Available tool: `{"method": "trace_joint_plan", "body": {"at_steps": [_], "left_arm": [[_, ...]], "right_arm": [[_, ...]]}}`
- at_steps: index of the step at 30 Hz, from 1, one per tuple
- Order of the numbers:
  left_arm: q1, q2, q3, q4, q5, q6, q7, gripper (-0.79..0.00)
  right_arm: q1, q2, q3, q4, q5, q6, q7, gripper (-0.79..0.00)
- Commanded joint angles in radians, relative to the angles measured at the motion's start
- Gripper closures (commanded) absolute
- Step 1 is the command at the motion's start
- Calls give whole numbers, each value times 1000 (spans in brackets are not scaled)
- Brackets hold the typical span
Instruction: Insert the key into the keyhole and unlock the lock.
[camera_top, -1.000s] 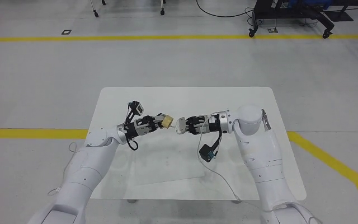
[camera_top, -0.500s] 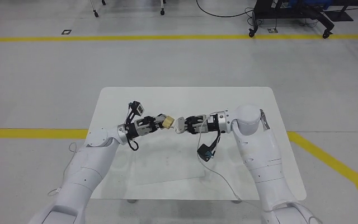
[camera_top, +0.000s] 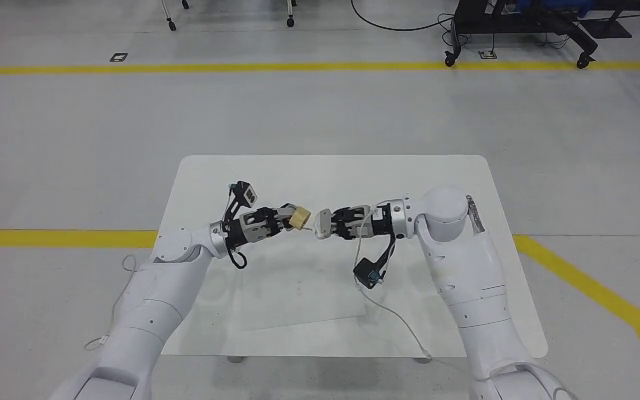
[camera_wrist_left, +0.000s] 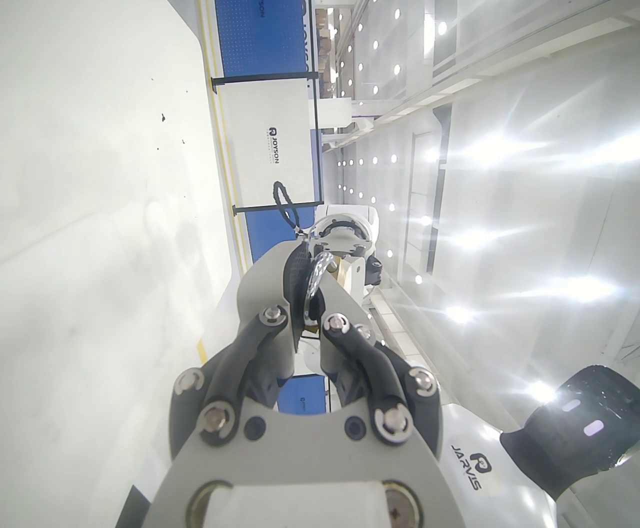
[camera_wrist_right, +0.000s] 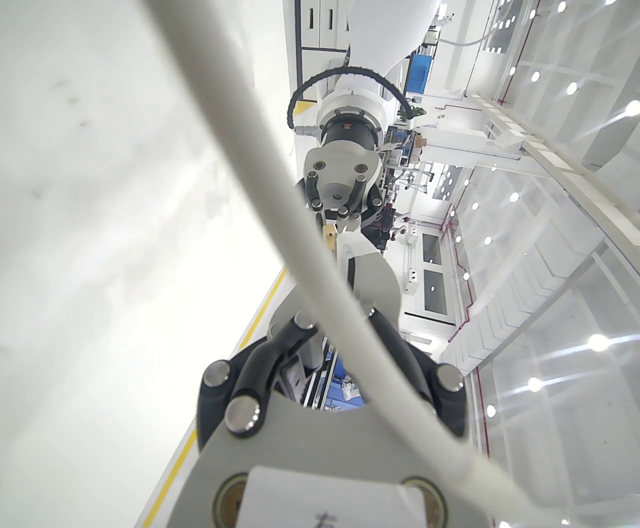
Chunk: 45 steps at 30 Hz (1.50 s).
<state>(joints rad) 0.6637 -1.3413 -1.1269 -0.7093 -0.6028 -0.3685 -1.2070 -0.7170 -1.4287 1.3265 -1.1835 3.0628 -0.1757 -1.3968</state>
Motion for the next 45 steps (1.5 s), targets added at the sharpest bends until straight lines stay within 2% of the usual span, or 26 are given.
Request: {"method": "trace_joint_plan", "body": {"at_steps": [1,33,45], "left_arm": [[0,0,0,-1,2,1,-1,0],[-1,1,7,-5,25,20,3,0],[-1,-1,17,-13,46,51,45,0]], "right_arm": [[1,2,-3,0,-5,-2,11,0],[-1,28,-7,-16,-1,0,70,0],[-6,35,-25,-38,-11,-14,100,0]]}}
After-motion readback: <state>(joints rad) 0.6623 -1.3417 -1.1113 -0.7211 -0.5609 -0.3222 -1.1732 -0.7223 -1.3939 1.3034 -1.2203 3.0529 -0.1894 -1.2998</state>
